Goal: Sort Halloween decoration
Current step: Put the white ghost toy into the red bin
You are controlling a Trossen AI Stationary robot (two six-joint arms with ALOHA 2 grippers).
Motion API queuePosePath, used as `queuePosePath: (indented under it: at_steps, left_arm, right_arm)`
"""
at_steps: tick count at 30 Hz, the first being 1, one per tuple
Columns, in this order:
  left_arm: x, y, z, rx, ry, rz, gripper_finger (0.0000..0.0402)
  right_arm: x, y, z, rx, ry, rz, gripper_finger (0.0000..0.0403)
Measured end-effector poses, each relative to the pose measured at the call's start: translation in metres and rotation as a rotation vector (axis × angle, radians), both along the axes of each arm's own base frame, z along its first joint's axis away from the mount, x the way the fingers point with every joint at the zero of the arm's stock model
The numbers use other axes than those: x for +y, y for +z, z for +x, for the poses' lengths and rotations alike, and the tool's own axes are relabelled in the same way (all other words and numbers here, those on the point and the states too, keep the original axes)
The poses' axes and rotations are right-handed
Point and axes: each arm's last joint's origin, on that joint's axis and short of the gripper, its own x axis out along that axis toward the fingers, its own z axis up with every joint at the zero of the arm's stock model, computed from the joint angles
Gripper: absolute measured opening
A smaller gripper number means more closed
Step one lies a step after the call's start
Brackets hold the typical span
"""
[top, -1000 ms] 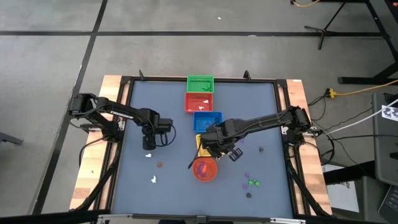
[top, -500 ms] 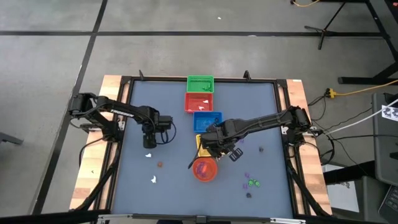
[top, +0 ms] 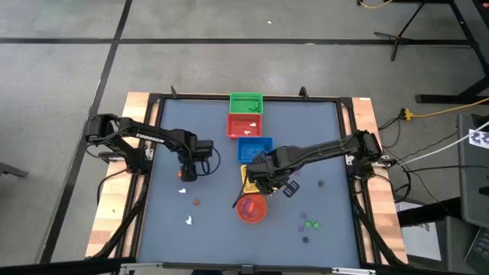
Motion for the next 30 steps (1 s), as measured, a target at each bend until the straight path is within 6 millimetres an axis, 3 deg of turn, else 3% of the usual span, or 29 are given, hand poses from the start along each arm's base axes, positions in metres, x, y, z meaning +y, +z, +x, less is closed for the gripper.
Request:
queuePosePath:
  at_steps: [23,30]
  left_arm:
    - [0.000,-0.012,-0.001,0.096,0.002,-0.024,0.0187]
    - [0.000,-0.012,-0.003,0.119,0.011,-0.020,0.0168]
  right_arm:
    - [0.000,0.000,-0.001,0.005,-0.007,-0.001,0.0127]
    - [0.000,0.000,-0.001,0.005,-0.007,-0.001,0.0127]
